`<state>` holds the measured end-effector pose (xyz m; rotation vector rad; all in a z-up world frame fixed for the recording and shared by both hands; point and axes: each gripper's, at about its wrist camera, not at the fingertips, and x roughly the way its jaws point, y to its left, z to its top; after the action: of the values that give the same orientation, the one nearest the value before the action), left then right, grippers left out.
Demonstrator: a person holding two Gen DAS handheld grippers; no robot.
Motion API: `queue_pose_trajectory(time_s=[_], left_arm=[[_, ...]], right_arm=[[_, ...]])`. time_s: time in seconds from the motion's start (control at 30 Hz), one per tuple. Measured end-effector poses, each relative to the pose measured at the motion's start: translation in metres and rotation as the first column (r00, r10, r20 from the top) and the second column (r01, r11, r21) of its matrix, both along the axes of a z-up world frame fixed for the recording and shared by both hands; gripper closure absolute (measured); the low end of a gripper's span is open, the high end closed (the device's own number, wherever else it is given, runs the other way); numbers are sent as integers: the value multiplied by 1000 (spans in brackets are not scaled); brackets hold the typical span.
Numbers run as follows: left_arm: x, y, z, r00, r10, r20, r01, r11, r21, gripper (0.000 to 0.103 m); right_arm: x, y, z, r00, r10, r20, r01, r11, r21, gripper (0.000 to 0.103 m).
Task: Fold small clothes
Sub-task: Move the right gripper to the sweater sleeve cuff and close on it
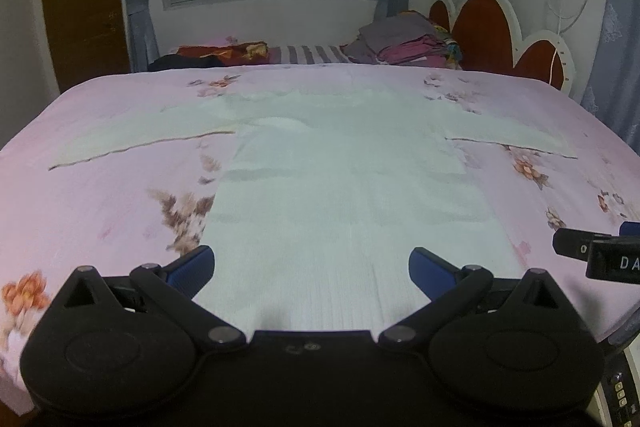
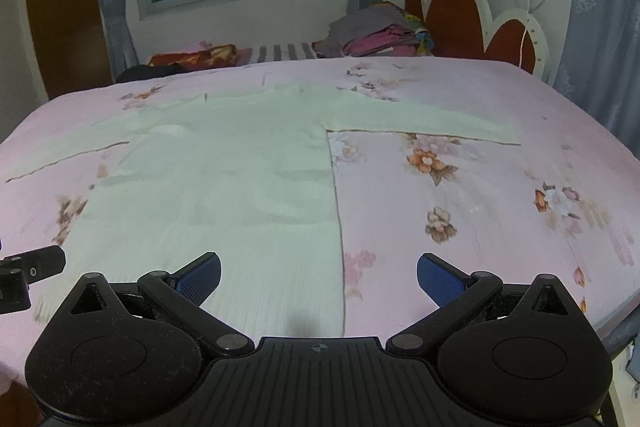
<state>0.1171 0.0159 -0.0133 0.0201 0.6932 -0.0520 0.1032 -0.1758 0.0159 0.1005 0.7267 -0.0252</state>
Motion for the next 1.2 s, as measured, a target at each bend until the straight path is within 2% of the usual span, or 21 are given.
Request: queue_pose_trajectory(time_s=[0.27, 0.4, 0.73, 0.9, 1.07, 1.1, 1.2], left_arm=[[56, 9, 3, 998, -61, 2, 61, 998, -18, 0], [80, 18, 0, 996, -86, -7, 86, 995, -54, 0], [124, 20, -17, 986, -127, -104, 117, 989, -96, 0], [146, 3, -26, 988, -82, -132, 72, 994, -77, 0], [175, -18, -29, 986, -46, -161, 32, 996, -88, 0], [184, -27, -30, 986, -45, -161, 35, 997, -63, 0], [211, -56, -34, 984, -51, -172, 64, 995, 73, 0]], right_arm=[[50, 6, 3, 998, -61, -7, 61, 998, -16, 0], [72, 4, 1, 995, -96, -16, 96, 995, -26, 0], [102, -23, -7, 984, -175, -38, 172, 983, -61, 0], [121, -62, -15, 977, -209, -37, 208, 977, -42, 0], [154, -127, -25, 969, -246, -4, 246, 969, 32, 0], [161, -141, -27, 966, -260, 2, 260, 965, 44, 0], [184, -190, -35, 947, -319, 24, 316, 945, 89, 1]])
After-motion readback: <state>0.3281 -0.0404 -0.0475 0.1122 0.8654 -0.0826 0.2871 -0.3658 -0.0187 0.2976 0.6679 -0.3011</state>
